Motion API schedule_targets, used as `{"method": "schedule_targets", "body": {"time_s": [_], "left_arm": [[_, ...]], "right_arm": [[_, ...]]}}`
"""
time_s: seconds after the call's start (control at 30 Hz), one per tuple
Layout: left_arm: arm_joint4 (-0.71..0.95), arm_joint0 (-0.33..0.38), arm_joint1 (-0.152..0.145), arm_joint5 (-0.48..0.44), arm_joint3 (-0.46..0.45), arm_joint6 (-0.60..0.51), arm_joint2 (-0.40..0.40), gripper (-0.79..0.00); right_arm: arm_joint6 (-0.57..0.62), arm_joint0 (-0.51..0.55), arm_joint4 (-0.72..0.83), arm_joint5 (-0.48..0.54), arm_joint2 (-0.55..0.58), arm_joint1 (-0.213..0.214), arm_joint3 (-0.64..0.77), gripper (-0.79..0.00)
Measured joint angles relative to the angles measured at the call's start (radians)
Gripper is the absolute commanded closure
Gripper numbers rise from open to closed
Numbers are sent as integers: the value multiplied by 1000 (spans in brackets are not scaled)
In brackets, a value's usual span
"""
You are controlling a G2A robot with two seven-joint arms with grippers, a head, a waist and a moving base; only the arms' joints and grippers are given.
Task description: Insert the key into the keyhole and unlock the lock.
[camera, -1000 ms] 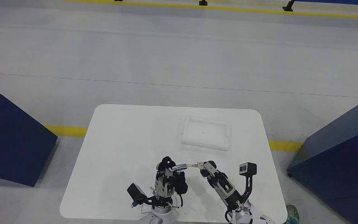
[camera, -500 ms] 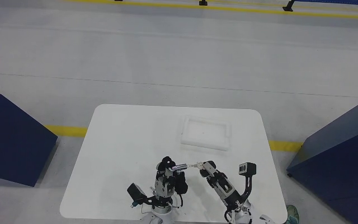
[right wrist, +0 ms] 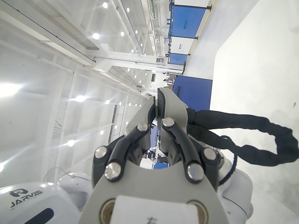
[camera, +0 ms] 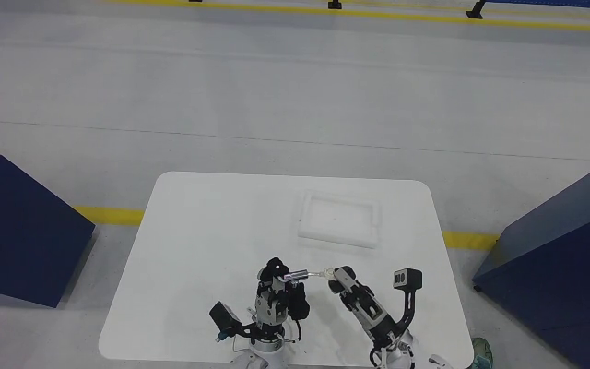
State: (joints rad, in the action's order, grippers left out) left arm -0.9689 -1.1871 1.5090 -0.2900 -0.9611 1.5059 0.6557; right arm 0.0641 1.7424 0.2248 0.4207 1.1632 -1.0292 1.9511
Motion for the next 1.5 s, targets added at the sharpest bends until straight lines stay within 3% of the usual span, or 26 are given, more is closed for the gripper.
{"method": "schedule_targets", "body": {"time_s": [1.1,1.5], "left_arm": [[0,0,0,0,0,0,0,0],[0,0,0,0,0,0,0,0]], "right_arm": [[64,12,-104,41,17,-27,-19,0],[96,11,-64,26,20,-36,-24,0]]}}
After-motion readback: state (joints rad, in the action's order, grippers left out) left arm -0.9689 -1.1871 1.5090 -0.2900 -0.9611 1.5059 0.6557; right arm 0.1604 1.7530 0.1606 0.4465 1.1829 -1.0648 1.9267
